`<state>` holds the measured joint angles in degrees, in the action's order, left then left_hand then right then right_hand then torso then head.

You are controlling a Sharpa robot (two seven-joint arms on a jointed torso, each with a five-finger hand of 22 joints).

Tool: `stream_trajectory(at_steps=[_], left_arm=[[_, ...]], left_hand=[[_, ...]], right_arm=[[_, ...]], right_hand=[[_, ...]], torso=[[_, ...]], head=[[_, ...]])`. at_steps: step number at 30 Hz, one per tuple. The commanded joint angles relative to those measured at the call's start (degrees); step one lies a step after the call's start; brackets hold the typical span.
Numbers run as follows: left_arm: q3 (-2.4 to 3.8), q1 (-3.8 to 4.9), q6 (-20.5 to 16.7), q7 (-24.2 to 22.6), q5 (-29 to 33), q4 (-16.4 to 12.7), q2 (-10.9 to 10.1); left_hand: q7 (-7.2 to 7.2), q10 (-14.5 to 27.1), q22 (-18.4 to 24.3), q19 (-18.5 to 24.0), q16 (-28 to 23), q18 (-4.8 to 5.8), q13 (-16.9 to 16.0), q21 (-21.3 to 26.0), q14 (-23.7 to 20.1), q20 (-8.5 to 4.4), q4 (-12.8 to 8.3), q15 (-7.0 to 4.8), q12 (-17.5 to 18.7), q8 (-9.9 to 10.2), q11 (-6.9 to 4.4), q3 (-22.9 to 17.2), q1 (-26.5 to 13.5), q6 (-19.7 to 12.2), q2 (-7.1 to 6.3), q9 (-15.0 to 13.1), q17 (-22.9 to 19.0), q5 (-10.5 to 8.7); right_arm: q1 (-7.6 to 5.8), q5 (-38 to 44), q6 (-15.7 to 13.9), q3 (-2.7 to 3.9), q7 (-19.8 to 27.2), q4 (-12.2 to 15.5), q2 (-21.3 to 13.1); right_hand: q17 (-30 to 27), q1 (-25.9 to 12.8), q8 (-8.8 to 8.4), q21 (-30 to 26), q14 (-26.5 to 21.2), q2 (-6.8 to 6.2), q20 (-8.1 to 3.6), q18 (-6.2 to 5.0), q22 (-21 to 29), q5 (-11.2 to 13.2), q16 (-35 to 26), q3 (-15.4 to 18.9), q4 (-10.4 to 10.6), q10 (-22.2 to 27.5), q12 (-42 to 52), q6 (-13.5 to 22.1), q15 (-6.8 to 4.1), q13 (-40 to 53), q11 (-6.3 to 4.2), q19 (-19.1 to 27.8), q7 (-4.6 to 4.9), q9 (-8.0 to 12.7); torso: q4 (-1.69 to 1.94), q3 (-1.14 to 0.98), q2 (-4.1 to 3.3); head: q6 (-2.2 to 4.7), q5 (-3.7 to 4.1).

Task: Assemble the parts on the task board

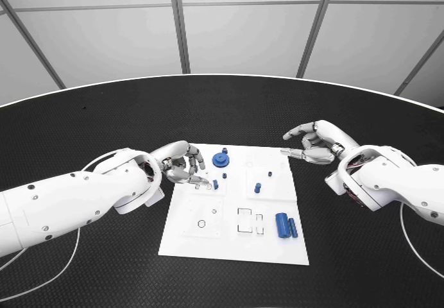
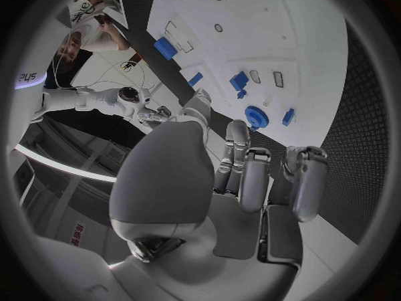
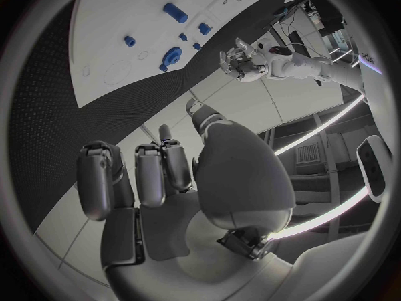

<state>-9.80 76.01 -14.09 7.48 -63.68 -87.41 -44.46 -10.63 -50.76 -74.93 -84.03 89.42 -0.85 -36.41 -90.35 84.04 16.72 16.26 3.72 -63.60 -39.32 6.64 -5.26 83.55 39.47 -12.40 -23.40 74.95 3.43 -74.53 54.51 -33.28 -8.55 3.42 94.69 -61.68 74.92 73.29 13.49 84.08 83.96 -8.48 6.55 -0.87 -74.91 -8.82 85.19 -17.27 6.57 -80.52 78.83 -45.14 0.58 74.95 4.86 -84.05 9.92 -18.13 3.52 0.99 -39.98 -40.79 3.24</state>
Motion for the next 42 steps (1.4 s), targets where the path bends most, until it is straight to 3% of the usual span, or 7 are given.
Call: stream_trajectory(at_steps=[1, 7, 14, 33, 37, 39, 42], left_arm=[[-0.05, -0.1, 0.3, 1.6, -0.6, -0.1, 0.5], [-0.1, -0.19, 3.5, 4.4, -0.9, -0.3, 1.2], [-0.07, -0.16, 10.9, 10.7, 5.8, 0.3, 1.8], [0.02, 1.74, 13.8, 22.0, 21.4, 3.4, 4.8], [0.04, 2.23, 14.1, 22.8, 22.6, 4.3, 5.3], [0.05, 2.37, 14.3, 23.2, 23.2, 4.8, 5.9], [0.06, 2.51, 14.6, 23.7, 23.7, 5.8, 6.9]], left_hand=[[0.09, -0.3, -15.1, -6.0, 0.1, 0.85, 0.1, 0.3, 5.2, 0.41, 0.4, -0.26, -1.2, -1.5, -0.23, 1.2, 0.3, 0.4, 3.31, -0.4, 13.4, 0.22], [0.95, -2.5, -15.1, -6.0, 0.0, 0.85, -0.5, 0.3, 5.1, 0.43, 0.4, -1.07, -2.4, -2.2, -1.0, 2.6, -1.7, 1.8, 3.34, -0.4, 13.0, -0.27], [3.11, -11.9, -15.1, -6.0, 0.6, 0.85, -9.4, 0.3, 6.0, 0.35, 0.6, -2.49, -8.2, -5.3, -2.86, 7.5, -14.7, 5.7, 7.96, -1.7, 15.0, -0.24], [3.83, -16.2, -15.1, -6.0, 0.6, 0.85, -13.9, 0.3, 6.0, -0.04, 0.5, -2.24, -11.0, -8.2, -3.33, 11.9, -17.4, 6.5, 12.77, -5.1, 15.0, -0.26], [3.92, -16.0, -15.1, -6.0, 0.6, 0.85, -13.5, 0.3, 6.0, -2.23, 0.5, -2.53, -11.0, -8.4, -3.45, 17.0, -15.8, 5.8, 15.13, -7.2, 15.0, -0.24], [4.27, -15.8, -15.1, -6.0, 0.6, 0.85, -13.2, 0.3, 6.0, -7.19, 0.5, -3.41, -10.9, -8.1, -3.99, 19.5, -14.9, 5.8, 16.3, -7.9, 15.0, -0.2], [4.44, -15.7, -15.1, -6.0, 0.6, 0.85, -13.1, 0.3, 6.0, -8.71, 0.5, -3.74, -10.9, -8.0, -4.14, 20.1, -14.5, 5.8, 16.58, -8.0, 15.0, -0.19]], right_arm=[[0.0, 0.0, 0.0, 0.0, 0.0, 0.0, 0.1], [0.0, 0.0, 0.0, 0.0, -0.1, -0.1, 0.2], [0.01, 0.0, 0.0, -0.01, -0.3, -0.3, 0.4], [0.03, 0.0, 0.0, -0.09, -0.4, -1.0, 1.1], [0.04, 0.0, 0.1, -0.12, -0.4, -1.1, 1.2], [0.04, 0.0, 0.1, -0.13, -0.5, -1.2, 1.2], [0.04, 0.0, 0.2, -0.14, -0.5, -1.2, 1.3]], right_hand=[[4.3, 0.5, 0.39, 0.1, 3.5, 0.11, -0.41, -0.86, -9.5, -0.2, -0.2, 0.0, 0.2, -0.2, 0.2, -0.5, -0.29, 4.3, -0.06, -2.8, -0.06, 0.1], [4.3, 0.6, 0.44, 0.1, 3.5, 0.2, -0.42, -0.85, -9.5, -0.4, -0.2, -0.1, 0.2, -0.3, 0.3, -0.5, -0.3, 4.4, -0.06, -2.8, -0.05, 0.1], [4.3, 0.5, 0.48, 0.1, 3.5, 0.27, -0.43, -0.84, -9.6, -0.6, -0.2, -0.2, 0.3, -0.4, 0.3, -0.6, -0.3, 4.4, -0.05, -2.8, -0.04, 0.1], [4.3, 0.6, 0.6, 0.1, 3.5, 0.16, -0.47, -0.84, -9.6, -2.4, -0.2, -0.5, 0.6, -0.4, 0.3, -0.7, -0.33, 4.3, -0.07, -2.9, -0.05, 0.4], [4.3, 0.6, 0.61, 0.0, 3.5, 0.12, -0.47, -0.86, -9.5, -2.7, -0.3, -0.6, 0.7, -0.4, 0.2, -0.7, -0.33, 4.2, -0.07, -2.8, -0.04, 0.4], [4.3, 0.6, 0.61, 0.0, 3.5, 0.12, -0.47, -0.86, -9.5, -2.7, -0.3, -0.6, 0.7, -0.4, 0.2, -0.7, -0.33, 4.2, -0.07, -2.8, -0.04, 0.4], [4.3, 0.6, 0.62, 0.1, 3.5, 0.11, -0.47, -0.85, -9.5, -2.8, -0.3, -0.6, 0.7, -0.4, 0.3, -0.7, -0.33, 4.3, -0.07, -2.8, -0.05, 0.5]], torso=[[-0.02, 0.03, -0.01], [-0.01, 0.08, -0.02], [0.0, -0.05, 0.0], [-0.06, -0.06, -0.09], [-0.01, 0.03, -0.03], [0.01, 0.04, -0.02], [-0.02, 0.09, -0.15]], head=[[0.07, 0.01], [0.12, -0.02], [0.12, 0.1], [0.03, 0.32], [0.01, 0.46], [0.03, 0.52], [0.07, 0.6]])
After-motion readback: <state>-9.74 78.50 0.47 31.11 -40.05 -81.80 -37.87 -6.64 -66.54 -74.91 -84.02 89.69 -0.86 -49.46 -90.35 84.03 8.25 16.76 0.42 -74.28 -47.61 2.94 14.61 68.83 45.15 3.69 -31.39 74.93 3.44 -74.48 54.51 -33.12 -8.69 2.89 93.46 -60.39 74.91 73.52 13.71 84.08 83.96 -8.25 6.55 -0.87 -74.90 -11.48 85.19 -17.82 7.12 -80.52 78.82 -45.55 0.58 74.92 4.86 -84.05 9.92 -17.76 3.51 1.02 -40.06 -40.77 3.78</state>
